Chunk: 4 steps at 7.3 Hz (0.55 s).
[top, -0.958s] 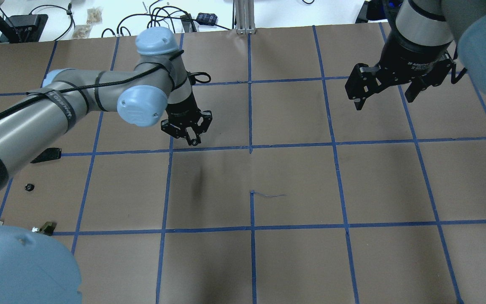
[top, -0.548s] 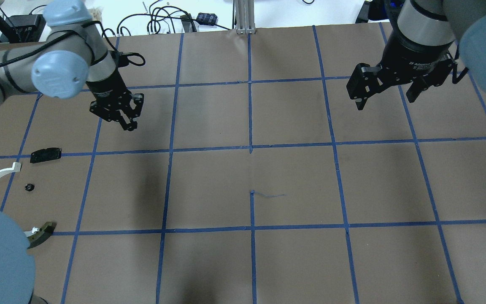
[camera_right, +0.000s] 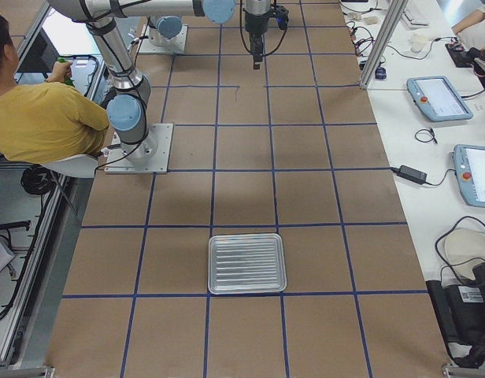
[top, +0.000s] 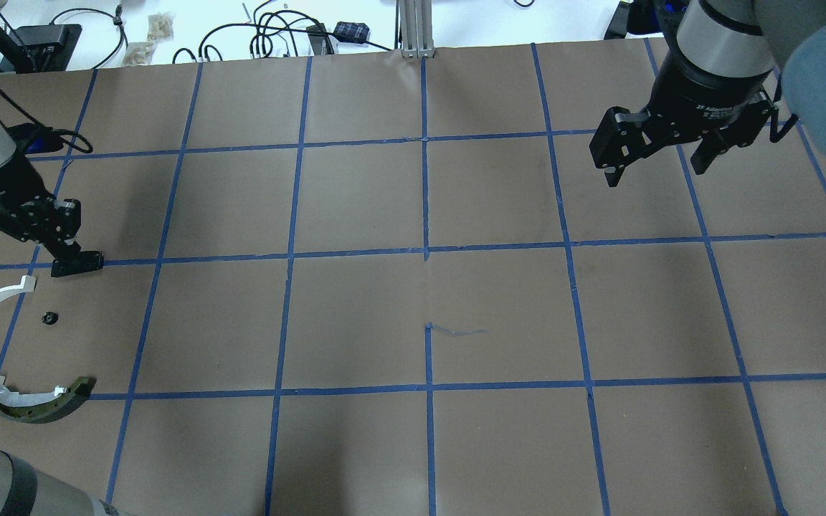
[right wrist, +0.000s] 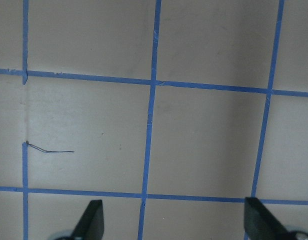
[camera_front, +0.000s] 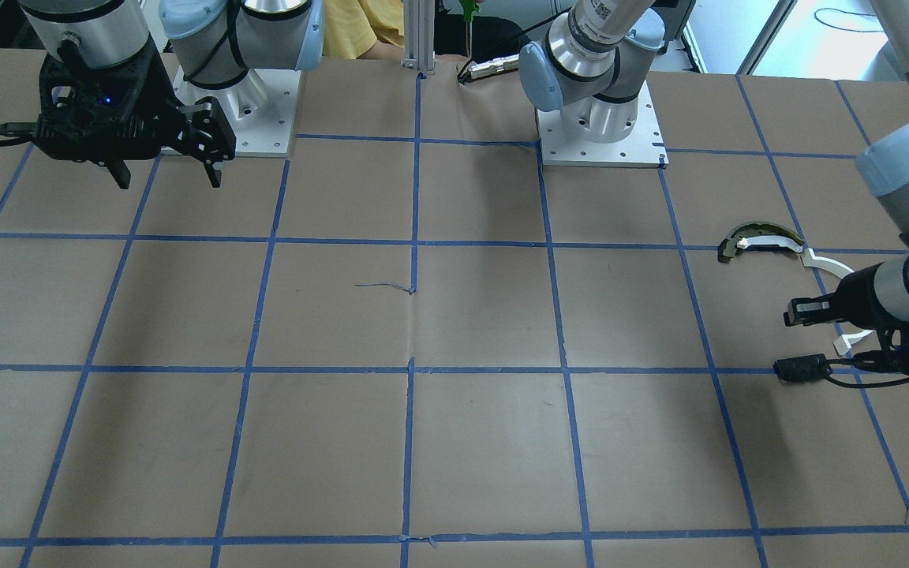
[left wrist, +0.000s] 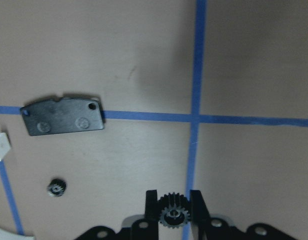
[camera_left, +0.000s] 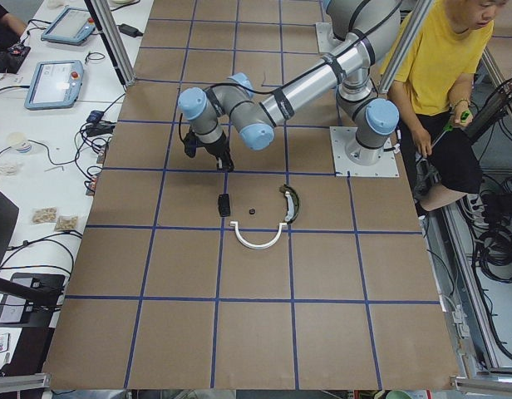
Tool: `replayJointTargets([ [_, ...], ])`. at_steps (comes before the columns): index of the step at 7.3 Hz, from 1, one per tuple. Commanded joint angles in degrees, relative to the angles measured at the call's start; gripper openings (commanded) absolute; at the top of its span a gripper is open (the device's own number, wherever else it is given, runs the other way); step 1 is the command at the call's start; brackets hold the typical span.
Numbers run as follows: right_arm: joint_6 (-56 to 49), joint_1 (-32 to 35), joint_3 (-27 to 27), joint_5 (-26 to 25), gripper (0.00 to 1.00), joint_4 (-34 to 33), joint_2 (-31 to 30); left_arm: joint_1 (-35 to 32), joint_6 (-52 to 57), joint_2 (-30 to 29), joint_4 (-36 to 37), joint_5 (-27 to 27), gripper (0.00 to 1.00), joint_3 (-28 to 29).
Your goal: Place bearing gear from tray to pile
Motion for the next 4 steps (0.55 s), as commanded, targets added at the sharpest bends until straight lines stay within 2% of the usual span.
replayJointTargets([
  [1,-0.09,-0.13,0.00,0.00,1.00,0.00,0.00,4.75,3.43,-1.64,2.40,0.81,0.00,-4.15],
  [4,0.09,-0.05,0.00,0.00,1.00,0.00,0.00,4.93,3.08,-4.81,4.69,2.21,0.00,-4.25],
])
